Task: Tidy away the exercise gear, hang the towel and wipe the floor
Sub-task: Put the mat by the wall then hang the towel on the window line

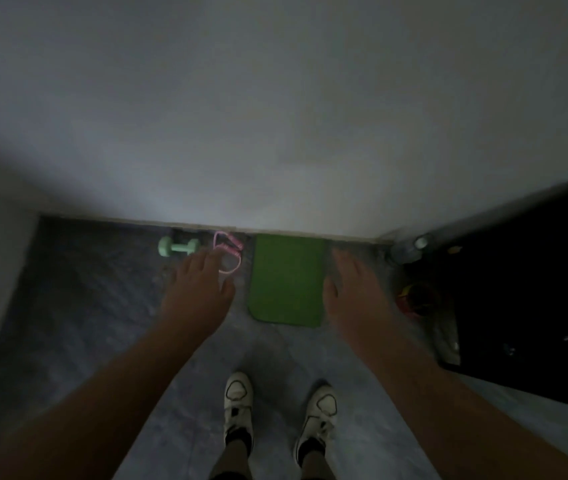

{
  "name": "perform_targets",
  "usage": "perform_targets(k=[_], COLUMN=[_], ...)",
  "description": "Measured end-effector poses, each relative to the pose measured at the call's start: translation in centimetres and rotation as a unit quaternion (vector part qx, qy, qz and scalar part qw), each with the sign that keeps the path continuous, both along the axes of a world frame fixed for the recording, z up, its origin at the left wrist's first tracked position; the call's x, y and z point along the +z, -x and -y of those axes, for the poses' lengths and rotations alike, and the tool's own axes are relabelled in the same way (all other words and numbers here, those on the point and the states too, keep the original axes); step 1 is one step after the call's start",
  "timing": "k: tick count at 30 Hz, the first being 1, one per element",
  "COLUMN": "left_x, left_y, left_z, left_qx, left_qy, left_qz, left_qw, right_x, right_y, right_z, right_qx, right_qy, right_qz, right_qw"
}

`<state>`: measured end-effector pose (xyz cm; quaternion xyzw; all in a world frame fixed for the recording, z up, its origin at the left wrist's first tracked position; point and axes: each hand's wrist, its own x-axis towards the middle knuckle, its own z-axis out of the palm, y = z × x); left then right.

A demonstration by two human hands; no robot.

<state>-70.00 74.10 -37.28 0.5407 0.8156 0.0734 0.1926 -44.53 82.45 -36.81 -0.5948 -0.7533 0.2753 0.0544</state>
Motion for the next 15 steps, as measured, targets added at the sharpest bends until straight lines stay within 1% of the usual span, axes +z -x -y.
perform_targets(k=[3,6,10,12,15], left_x=[7.9,13.3,18.3,19.9,21.8], left_y=[0.3,0.5,1.3,1.8,2.3], left_z=[3.7,7.7,12.3,14.9,18.0], left_qx=[-0.014,-0.043,-0.030,-0.032,-0.006], left_qy=[0.015,0.034,-0.006,-0.018,-0.026], left_qz=[-0.008,-0.024,0.012,0.009,-0.013], left_qw=[1.000,0.998,0.999,0.999,1.000], right_x=[8.5,14.0,19.1,20.6,22.1], right_y=[0.3,1.1,2.7,3.2,3.6], right_z=[3.1,6.9,11.8,13.8,15.1], right_qx=[0.067,0.104,0.130,0.151,0.230], right_qy=[-0.023,-0.038,-0.061,-0.064,-0.097], right_qz=[0.041,0.063,-0.001,-0.026,-0.044], right_qw=[0.997,0.992,0.990,0.986,0.967])
